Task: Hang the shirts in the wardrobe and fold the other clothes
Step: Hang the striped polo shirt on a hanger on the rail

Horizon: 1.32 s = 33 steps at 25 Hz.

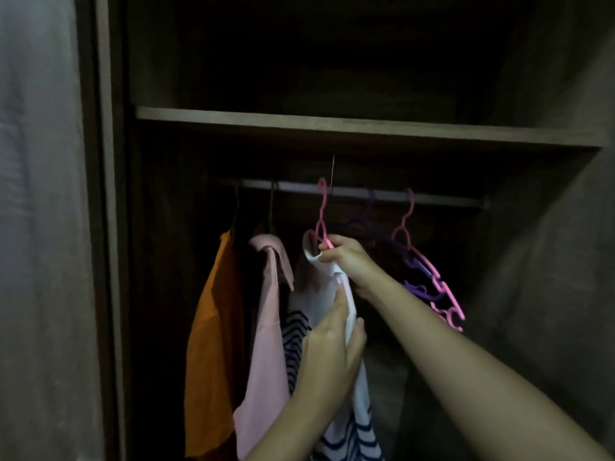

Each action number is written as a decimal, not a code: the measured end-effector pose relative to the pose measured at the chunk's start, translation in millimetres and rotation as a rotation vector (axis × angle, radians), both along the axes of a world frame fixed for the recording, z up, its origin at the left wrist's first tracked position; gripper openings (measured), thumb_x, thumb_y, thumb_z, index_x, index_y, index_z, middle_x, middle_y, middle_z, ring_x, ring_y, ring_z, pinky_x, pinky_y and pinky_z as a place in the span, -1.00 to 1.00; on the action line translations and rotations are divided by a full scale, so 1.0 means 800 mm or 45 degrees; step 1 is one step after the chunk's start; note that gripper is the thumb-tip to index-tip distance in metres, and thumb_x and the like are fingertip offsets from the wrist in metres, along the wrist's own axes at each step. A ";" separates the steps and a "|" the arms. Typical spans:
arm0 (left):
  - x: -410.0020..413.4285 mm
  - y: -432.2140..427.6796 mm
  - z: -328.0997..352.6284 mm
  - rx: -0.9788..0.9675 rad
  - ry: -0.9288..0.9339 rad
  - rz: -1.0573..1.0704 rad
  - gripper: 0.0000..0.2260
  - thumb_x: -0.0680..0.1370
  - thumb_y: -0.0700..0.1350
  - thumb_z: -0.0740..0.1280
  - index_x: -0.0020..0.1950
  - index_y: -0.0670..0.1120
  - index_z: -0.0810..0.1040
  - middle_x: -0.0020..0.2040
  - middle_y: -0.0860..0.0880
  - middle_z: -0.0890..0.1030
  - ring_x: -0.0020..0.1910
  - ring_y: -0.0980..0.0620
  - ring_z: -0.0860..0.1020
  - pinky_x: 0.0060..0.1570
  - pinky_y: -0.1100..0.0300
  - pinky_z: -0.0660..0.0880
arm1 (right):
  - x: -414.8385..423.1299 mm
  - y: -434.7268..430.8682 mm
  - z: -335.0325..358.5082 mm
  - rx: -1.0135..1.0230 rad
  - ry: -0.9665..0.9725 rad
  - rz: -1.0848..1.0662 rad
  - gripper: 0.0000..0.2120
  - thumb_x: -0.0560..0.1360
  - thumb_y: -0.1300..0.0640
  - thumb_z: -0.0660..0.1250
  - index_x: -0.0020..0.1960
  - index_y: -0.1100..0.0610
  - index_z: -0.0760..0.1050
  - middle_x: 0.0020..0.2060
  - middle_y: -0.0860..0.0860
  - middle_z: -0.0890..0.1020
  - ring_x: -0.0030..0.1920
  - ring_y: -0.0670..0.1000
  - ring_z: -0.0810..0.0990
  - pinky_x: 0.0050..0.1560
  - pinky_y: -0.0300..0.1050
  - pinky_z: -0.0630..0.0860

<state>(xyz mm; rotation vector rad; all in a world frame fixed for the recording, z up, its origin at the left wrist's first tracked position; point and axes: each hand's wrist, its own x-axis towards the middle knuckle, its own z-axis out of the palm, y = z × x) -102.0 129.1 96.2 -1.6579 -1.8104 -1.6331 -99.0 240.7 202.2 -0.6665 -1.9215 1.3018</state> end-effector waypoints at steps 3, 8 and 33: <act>-0.013 0.032 0.023 0.001 -0.003 0.056 -0.37 0.50 0.15 0.04 0.54 -0.01 0.07 0.25 -0.07 0.55 0.08 0.05 0.57 -0.04 0.48 0.28 | -0.017 0.026 0.031 0.056 -0.007 0.067 -0.77 0.39 0.44 0.25 -0.21 0.12 0.50 -0.38 -0.02 0.54 -0.34 -0.10 0.51 -0.23 -0.26 0.42; -0.033 0.062 0.035 -0.026 -0.037 0.096 -0.45 0.59 -0.07 0.19 0.54 -0.01 0.06 0.18 -0.08 0.57 0.00 0.12 0.53 -0.09 0.49 0.26 | -0.044 0.059 0.040 0.130 -0.167 0.058 -0.82 0.38 0.34 0.29 -0.20 0.09 0.55 -0.27 0.05 0.59 -0.18 0.04 0.55 -0.11 -0.12 0.45; -0.191 -0.349 -0.083 0.174 -0.270 1.036 -0.63 0.60 -0.04 0.11 0.29 -0.17 0.51 0.19 -0.08 0.59 0.17 0.15 0.50 0.17 0.47 0.34 | -0.120 -0.310 -0.216 0.540 0.197 0.448 -0.61 0.52 -0.03 0.19 0.28 0.13 0.46 0.19 0.02 0.56 0.22 -0.10 0.49 0.27 -0.27 0.37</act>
